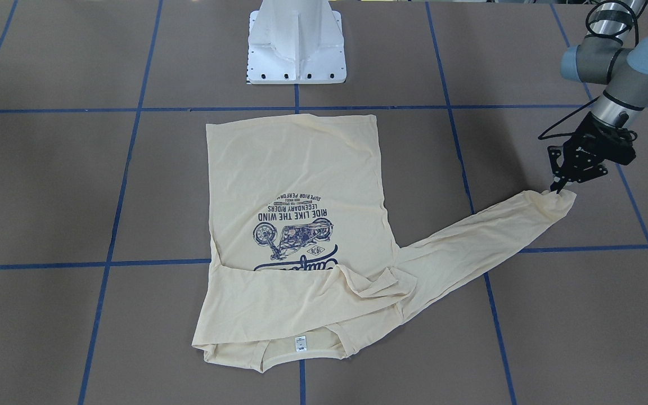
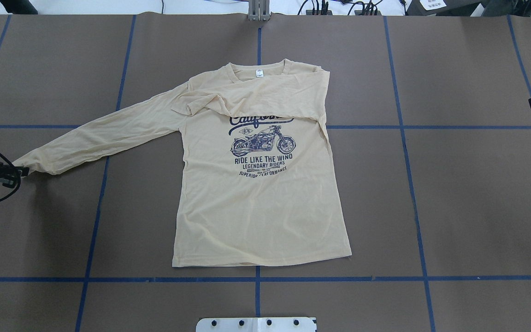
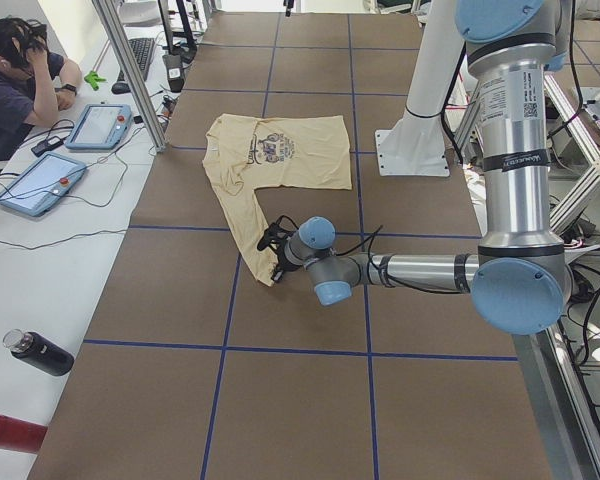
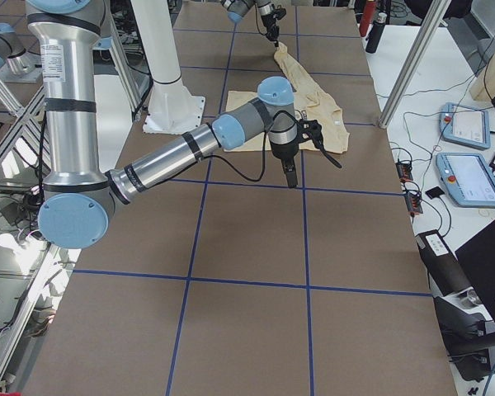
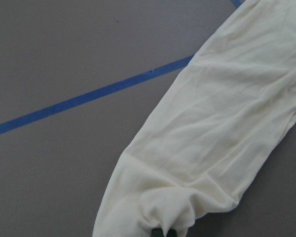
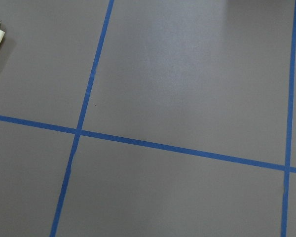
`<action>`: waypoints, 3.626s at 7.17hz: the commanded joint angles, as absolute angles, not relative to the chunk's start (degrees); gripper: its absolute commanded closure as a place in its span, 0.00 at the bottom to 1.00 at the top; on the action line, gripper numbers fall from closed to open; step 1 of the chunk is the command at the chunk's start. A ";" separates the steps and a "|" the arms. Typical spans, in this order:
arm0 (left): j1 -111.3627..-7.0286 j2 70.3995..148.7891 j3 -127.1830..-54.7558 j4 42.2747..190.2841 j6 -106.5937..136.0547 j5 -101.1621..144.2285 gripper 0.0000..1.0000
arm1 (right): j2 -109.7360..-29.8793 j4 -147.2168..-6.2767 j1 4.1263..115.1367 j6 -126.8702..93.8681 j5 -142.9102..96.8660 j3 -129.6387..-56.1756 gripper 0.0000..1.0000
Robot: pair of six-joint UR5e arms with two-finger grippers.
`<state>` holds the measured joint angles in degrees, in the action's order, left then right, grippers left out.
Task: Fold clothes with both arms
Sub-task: 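Fold the held sleeve across the shirt toward the collar, then release the sleeve and move both grippers to the shirt hem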
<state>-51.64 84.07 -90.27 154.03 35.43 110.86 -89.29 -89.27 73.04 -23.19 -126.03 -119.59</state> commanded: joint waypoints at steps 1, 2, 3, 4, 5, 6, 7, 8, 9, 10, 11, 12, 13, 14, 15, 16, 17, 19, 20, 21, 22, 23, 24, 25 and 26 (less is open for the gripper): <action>-54.49 97.04 -94.11 135.29 32.08 112.24 1.00 | -89.30 -89.30 73.04 -23.03 -126.12 -119.36 0.00; -54.49 106.43 -94.48 124.13 32.08 112.32 1.00 | -89.64 -89.30 73.12 -22.59 -126.38 -119.27 0.00; -54.32 115.40 -94.31 114.01 32.08 112.32 1.00 | -90.26 -89.30 73.39 -22.33 -126.47 -119.18 0.00; -53.88 123.06 -94.05 105.21 32.43 112.41 1.00 | -91.31 -89.38 74.26 -19.89 -126.56 -118.74 0.00; -52.14 128.27 -93.69 99.81 32.95 112.41 1.00 | -92.45 -89.47 76.36 -15.86 -128.13 -117.44 0.00; -51.16 133.11 -92.47 95.93 34.09 112.41 1.00 | -92.55 -89.82 81.08 -11.47 -133.10 -114.12 0.00; -49.41 140.38 -86.72 94.50 38.45 112.15 1.00 | -93.33 -90.09 83.21 -5.25 -137.16 -110.86 0.00; -47.48 147.41 -79.70 94.48 41.28 111.80 1.00 | -95.60 -90.09 84.62 -0.92 -137.11 -110.05 0.00; -45.11 154.79 -71.54 94.48 44.35 111.54 1.00 | -97.54 -90.00 86.20 0.43 -137.02 -110.21 0.00; -42.13 159.74 -64.84 94.92 47.78 109.44 1.00 | -98.60 -89.74 86.92 0.70 -136.93 -110.30 0.00; -40.27 161.87 -61.73 95.10 49.64 105.77 1.00 | -98.87 -89.56 87.01 0.70 -136.93 -110.04 0.00; -38.77 165.46 -55.78 97.10 55.05 105.56 1.00 | -98.88 -89.47 87.01 0.70 -136.85 -109.95 0.00; -37.45 169.67 -47.37 104.17 61.72 104.86 1.00 | -99.22 -89.39 87.01 0.70 -136.85 -110.04 0.00; -36.66 169.89 -45.89 107.20 63.27 103.55 0.02 | -99.05 -89.38 87.01 0.70 -136.85 -109.95 0.00; -36.48 170.07 -45.88 107.40 64.67 102.40 0.00 | -98.88 -89.38 87.01 0.62 -137.02 -110.04 0.00; -36.47 170.16 -45.88 107.32 64.69 102.39 0.00 | -98.70 -89.30 87.01 0.53 -137.46 -110.21 0.00; -36.47 169.98 -46.31 107.31 63.99 102.39 0.00 | -98.53 -89.30 87.01 -0.17 -137.55 -110.56 0.00; -36.30 164.05 -55.74 106.44 62.23 102.83 0.00 | -98.35 -89.12 86.75 -7.51 -137.20 -114.49 0.00; -36.30 157.57 -63.81 106.35 60.75 102.83 0.00 | -98.35 -89.12 85.36 -13.39 -137.28 -117.74 0.00; -36.21 151.15 -71.64 106.26 60.38 102.92 0.00 | -98.44 -88.34 81.77 -20.06 -136.85 -120.82 0.00; -35.69 144.21 -80.33 105.91 60.38 102.92 0.00 | -98.52 -84.76 77.39 -29.00 -136.06 -122.94 0.00; -35.25 135.70 -90.69 105.82 60.21 102.92 0.00 | -98.53 -80.38 71.17 -39.10 -132.66 -124.79 0.00; -33.85 128.39 -99.49 104.17 57.94 102.83 0.00 | -98.53 -78.59 63.45 -48.94 -127.23 -127.59 0.00; -32.27 122.40 -107.41 102.06 57.31 102.57 0.00 | -98.61 -78.49 55.71 -57.57 -121.70 -131.01 0.00; -29.99 115.30 -113.06 102.39 58.00 102.13 0.00 | -98.70 -78.49 49.20 -63.75 -117.90 -133.39 0.00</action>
<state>-32.34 123.62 -104.97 102.98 57.93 102.56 -98.61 -78.90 57.66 -54.83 -123.23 -130.11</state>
